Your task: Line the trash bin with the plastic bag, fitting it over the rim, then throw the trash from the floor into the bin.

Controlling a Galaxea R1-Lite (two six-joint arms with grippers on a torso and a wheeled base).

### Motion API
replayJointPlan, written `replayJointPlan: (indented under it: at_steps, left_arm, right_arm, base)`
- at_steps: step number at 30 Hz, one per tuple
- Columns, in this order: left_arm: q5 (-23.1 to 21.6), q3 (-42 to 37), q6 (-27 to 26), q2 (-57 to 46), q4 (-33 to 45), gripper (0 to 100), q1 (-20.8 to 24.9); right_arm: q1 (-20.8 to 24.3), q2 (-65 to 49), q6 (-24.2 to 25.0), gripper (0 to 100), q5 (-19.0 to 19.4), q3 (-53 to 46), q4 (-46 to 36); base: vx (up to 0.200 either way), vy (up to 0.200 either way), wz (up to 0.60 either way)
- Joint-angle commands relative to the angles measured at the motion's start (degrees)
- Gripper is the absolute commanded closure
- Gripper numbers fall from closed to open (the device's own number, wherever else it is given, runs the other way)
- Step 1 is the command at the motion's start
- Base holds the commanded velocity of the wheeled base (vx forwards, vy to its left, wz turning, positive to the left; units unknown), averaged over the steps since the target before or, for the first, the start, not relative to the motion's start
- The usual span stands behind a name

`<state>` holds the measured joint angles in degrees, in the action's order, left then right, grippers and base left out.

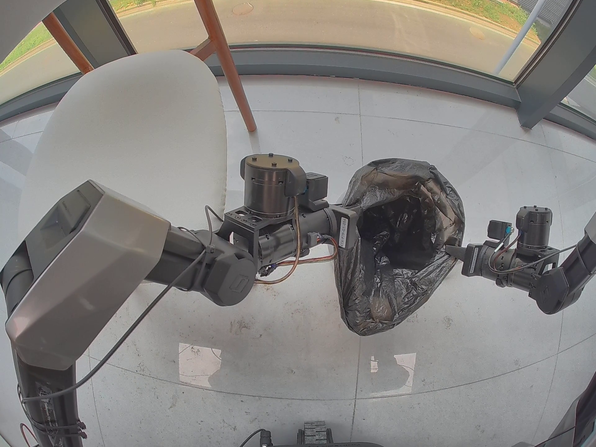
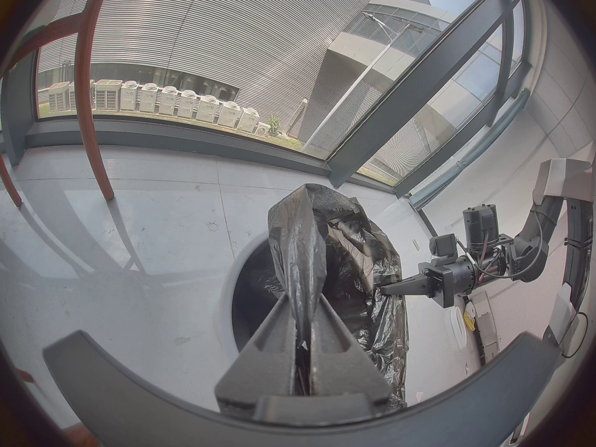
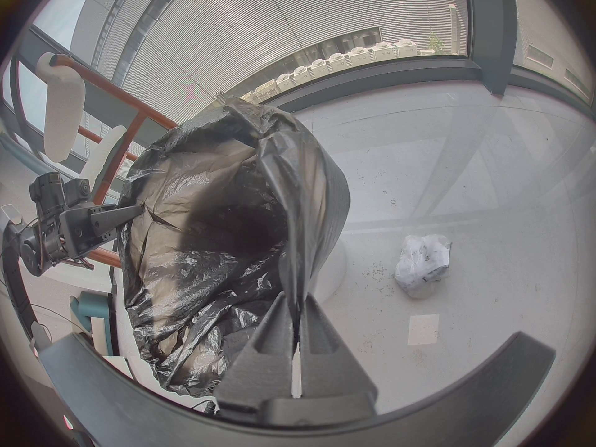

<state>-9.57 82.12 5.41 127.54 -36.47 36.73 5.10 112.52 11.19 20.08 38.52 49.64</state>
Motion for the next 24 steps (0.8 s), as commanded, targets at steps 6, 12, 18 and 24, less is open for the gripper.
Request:
replayJointPlan:
  at_steps: [6,12,18,24]
  left_arm:
    - [0.0,-0.1,0.0,-0.2,-0.1,100,0.0]
    - [0.0,-0.2,0.0,-0.2,-0.1,100,0.0]
    - [0.0,-0.1,-0.1,-0.2,-0.1,100,0.1]
    - [0.1,0.0,-0.1,-0.2,-0.2,100,0.0]
  right_arm:
    - [-1.6,-5.7,-0.4,100,0.0,0.0,-7.9]
    - [-3.2,-5.5,-0.9,100,0.1,0.1,-8.6]
    - [-4.0,-3.4,-1.5,100,0.0,1.6,-8.3]
    - [-5.7,-2.0,-1.7,100,0.0,3.0,-8.7]
  base:
    - [0.0,0.0,0.0]
    - [0.0,0.0,0.0]
    - [0.0,0.0,0.0]
    - [0.0,0.0,0.0]
